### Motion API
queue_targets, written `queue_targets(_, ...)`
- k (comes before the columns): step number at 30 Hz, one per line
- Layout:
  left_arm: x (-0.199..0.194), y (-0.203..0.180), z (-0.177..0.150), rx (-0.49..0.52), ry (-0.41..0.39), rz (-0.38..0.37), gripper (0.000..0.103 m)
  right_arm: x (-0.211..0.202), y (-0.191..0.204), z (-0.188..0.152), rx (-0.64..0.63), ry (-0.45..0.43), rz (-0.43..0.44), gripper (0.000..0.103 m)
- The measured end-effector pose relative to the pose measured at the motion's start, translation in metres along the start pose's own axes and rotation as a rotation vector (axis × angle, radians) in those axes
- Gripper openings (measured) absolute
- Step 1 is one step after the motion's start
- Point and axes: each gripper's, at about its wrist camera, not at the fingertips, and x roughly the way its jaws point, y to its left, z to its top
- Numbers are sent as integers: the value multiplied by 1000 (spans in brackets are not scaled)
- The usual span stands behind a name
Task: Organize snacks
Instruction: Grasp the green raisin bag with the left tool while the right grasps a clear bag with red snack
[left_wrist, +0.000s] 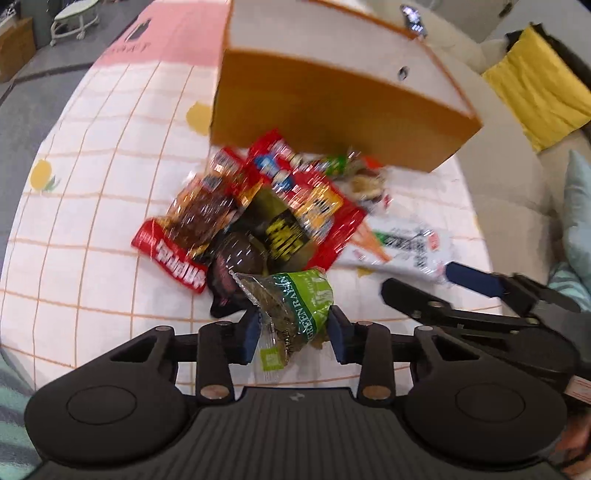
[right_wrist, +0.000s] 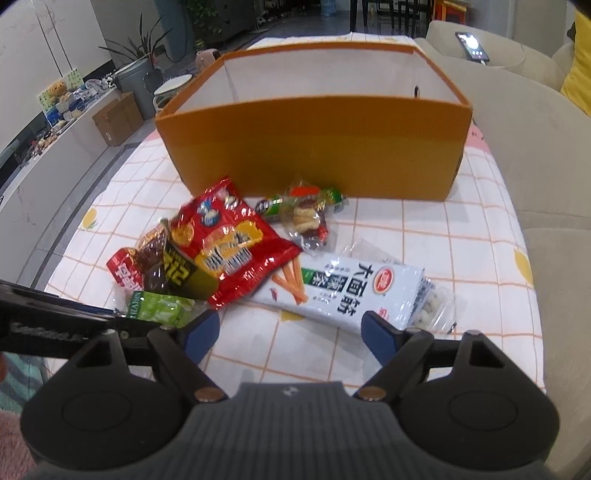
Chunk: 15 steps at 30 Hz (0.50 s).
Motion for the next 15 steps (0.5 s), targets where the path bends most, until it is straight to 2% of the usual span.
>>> queue_targets(9,-32,5,23,-39,-148,-12,43,6,-1,25,-15,-59,-9,76)
queue_targets(15,-37,10,44,-51,-199,3,43,30,-4,47,-31,-72,-23,69)
